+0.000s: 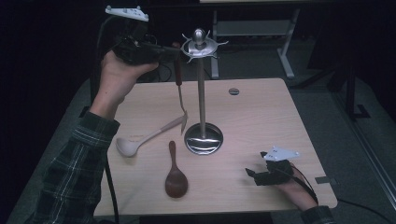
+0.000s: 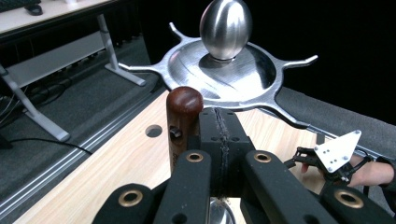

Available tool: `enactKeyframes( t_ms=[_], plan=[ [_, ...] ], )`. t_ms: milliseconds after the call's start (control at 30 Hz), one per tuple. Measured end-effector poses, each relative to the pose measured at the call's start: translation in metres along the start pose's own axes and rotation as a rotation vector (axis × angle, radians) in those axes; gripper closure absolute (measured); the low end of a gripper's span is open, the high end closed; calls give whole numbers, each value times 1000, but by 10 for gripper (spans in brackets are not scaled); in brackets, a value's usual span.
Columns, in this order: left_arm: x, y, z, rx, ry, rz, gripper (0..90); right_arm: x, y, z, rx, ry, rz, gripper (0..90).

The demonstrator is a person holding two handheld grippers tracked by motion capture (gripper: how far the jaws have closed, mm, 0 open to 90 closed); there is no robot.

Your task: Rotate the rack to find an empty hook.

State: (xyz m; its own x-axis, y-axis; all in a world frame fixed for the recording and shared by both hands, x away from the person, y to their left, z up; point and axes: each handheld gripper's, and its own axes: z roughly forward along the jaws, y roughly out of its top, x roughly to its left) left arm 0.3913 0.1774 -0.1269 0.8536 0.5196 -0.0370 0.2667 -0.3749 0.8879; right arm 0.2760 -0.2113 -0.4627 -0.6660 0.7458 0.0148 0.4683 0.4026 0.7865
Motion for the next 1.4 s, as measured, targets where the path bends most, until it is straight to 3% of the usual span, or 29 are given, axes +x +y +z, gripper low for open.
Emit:
enactKeyframes(
  t_ms=[200, 367, 767, 933, 1033, 1267, 1400],
  plan=[
    [-6, -10, -4, 11, -25, 7, 898, 0, 0, 0, 2, 0, 0, 136],
    [-12, -24, -10, 33, -20, 12, 897, 0, 0, 0, 4, 0, -5, 136],
    [-14, -81, -11, 93, -16, -8, 880, 1, 0, 2, 17, -1, -14, 136],
    [-14, -105, -8, 148, 6, 0, 881, 0, 0, 2, 18, -3, -14, 136],
    [-10, -121, -6, 175, 22, -6, 878, 0, 0, 2, 17, -2, -15, 136],
    [6, -157, 2, 218, 50, -63, 865, 0, 0, 3, 19, -3, -14, 136],
    [16, -176, 9, 254, 39, -92, 827, 0, 0, 3, 19, -2, -14, 136]
  ],
)
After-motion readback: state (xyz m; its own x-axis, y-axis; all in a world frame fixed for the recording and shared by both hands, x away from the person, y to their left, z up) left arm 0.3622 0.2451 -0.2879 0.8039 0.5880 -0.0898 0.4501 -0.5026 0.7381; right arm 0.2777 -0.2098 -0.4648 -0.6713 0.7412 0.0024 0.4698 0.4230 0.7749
